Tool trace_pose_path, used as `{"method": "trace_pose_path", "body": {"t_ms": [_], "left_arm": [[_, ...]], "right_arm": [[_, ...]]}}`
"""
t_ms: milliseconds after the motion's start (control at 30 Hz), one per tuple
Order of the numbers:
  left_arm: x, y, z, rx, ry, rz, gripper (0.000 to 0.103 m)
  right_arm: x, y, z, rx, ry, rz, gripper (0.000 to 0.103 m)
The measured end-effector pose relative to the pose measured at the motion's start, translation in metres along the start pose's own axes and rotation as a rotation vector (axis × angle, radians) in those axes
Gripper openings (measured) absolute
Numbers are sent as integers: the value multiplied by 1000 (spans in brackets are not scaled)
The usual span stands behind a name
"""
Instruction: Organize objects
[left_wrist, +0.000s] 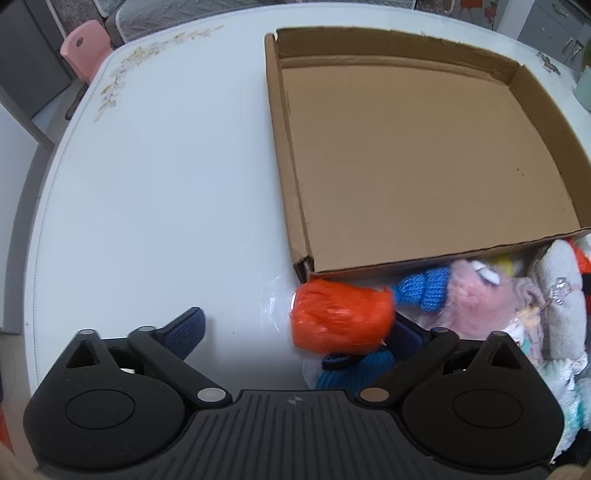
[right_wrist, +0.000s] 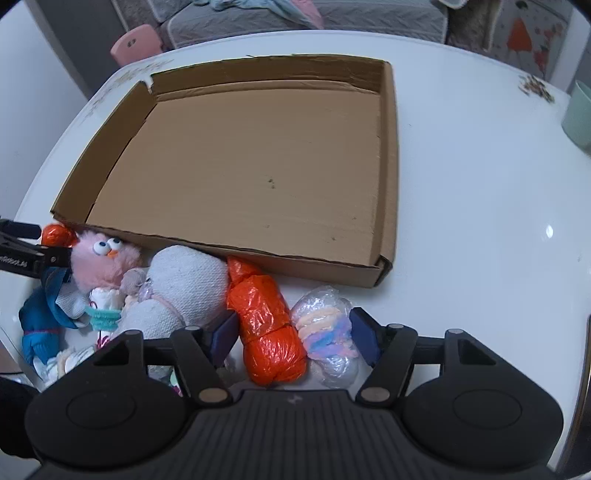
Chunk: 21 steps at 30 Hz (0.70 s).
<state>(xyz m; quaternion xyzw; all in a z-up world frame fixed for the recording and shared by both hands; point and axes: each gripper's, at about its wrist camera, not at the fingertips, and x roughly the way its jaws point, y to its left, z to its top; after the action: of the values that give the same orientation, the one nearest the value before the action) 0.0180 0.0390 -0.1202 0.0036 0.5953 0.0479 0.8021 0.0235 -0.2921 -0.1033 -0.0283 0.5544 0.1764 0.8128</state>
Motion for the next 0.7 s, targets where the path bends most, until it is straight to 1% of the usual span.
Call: {"method": "trace_pose_path", "body": {"t_ms": [33, 100, 133, 167, 233, 333, 467, 600, 667, 700], "left_arm": [[1, 1, 0, -7, 3, -3, 95], [2, 1, -1, -14, 4, -7, 92], [2, 0, -1, -9, 3, -5, 89], [2, -2, -1, -3, 3, -3, 87], [2, -4, -2, -4, -2, -10, 84], [4, -4, 1, -5, -9, -17, 83], [5, -5, 1, -13, -8, -17, 83], [5, -6, 3, -14, -9, -18, 83], [8, -3, 5, -15, -7, -19, 82], [8, -3, 6, -14, -7, -20, 82]], "right_arm": [[-1, 3, 0, -9, -5, -5, 59], [-7, 4, -1, -11, -24, -12, 56], [-9, 5, -3, -16, -31, -12, 55], [-12, 7, -6, -28, -39, -16, 51], [-17, 12, -8, -75, -62, -21, 49], [-17, 17, -11, -128, -69, -25, 49], [-9, 25, -3, -173, -74, -32, 49], [-16, 33, -6, -203, -111, -38, 49], [-20, 34, -7, -206, -127, -20, 50], [-19, 32, -6, -195, -116, 14, 49]]}}
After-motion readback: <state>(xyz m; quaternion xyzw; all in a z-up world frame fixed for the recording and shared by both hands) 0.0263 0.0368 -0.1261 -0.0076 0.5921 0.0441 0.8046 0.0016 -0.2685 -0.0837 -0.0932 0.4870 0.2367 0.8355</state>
